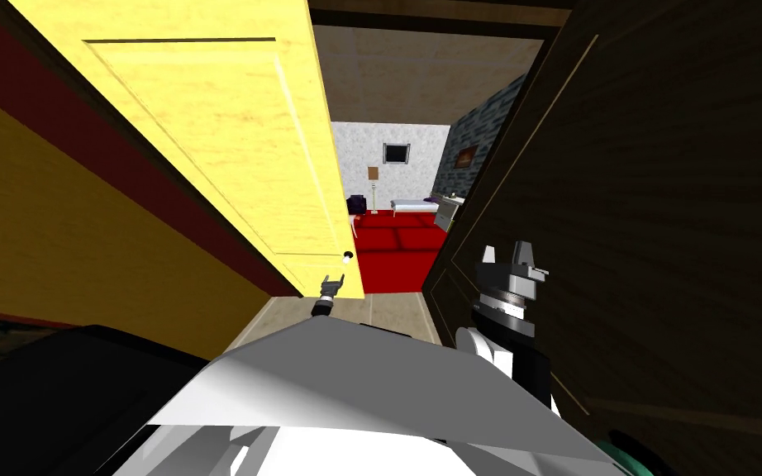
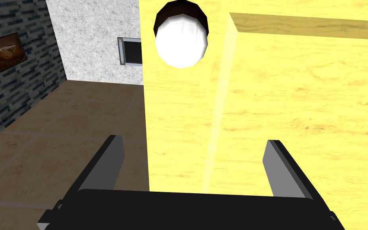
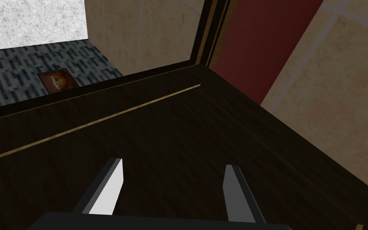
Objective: Pull the door open
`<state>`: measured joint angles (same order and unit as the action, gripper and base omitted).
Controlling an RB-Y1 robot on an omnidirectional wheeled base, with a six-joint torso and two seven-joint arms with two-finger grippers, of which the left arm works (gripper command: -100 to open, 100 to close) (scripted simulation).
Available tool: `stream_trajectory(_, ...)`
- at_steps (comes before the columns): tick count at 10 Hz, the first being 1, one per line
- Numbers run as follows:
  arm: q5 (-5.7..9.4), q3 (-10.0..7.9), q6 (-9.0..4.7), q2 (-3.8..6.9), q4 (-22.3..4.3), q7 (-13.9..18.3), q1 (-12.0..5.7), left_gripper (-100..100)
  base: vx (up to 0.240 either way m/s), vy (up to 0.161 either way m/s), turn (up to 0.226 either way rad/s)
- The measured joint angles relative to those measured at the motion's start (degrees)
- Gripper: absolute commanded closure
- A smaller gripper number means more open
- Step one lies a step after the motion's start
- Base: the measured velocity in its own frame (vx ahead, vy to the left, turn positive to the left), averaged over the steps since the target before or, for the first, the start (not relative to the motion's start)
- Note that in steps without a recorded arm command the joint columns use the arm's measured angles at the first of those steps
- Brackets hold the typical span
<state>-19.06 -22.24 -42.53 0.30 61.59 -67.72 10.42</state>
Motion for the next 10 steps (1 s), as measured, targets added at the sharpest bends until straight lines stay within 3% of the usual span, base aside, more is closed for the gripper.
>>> stream_trajectory(4, -0.87, -1.37, -1.49, -0.95, -4.12, -3.35, -1.18, -100, 0.12, 0.016, -0.026)
stream_trajectory(6, -1.22, -1.65, -1.6, -1.51, -4.73, -4.42, -1.38, -100, 0.064, -0.01, -0.038)
stream_trajectory(7, -1.02, -1.97, -1.62, -0.52, -5.16, -4.38, -1.65, -100, 0.153, -0.015, -0.105)
stream_trajectory(9, -0.61, -2.43, -1.83, 1.51, -4.55, -3.38, -0.4, -100, 0.171, -0.011, -0.054)
stream_trajectory(10, -0.41, -2.71, -1.99, 2.06, -5.22, -3.12, -0.68, -100, 0.113, 0.015, -0.07)
